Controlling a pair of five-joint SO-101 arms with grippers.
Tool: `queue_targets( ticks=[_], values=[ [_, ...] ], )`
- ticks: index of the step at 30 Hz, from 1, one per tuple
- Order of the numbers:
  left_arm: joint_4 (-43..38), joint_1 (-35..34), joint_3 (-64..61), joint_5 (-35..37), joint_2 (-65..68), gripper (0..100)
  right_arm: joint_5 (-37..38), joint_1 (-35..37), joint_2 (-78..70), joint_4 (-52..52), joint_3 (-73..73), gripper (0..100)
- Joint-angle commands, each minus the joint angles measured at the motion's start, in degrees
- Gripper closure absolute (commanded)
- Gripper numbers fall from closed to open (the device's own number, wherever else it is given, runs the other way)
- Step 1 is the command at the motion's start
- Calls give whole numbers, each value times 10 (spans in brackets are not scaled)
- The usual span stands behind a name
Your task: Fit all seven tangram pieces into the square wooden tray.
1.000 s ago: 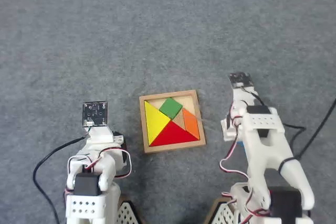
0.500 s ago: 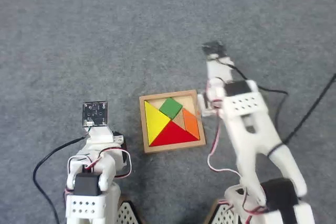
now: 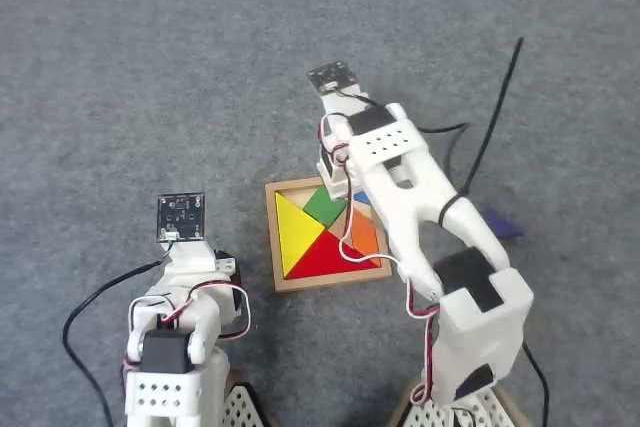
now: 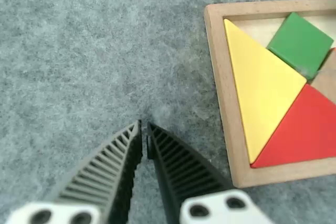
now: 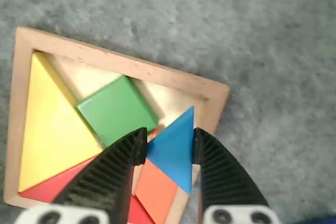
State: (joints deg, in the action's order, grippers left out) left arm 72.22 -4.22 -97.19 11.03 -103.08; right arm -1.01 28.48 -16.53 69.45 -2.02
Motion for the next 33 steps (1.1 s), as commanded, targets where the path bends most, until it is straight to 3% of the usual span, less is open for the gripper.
queue_targets(
  ticks=[1,7,10,21,28,33],
  values=[
    [1,-4,7,-5,-11,986,-19,9,2,5,45,927],
    [1,-4,7,-5,-11,986,-12,15,-1,-11,53,928],
    [1,-4,7,-5,-11,986,99,34,-8,-15,75,929],
    [1,-4,7,-5,-11,986,388,70,-111,-13,188,928],
    [1,-4,7,-5,-11,986,521,113,-117,14,190,929],
    [1,-4,7,-5,-11,986,539,129,-117,14,190,926]
  ],
)
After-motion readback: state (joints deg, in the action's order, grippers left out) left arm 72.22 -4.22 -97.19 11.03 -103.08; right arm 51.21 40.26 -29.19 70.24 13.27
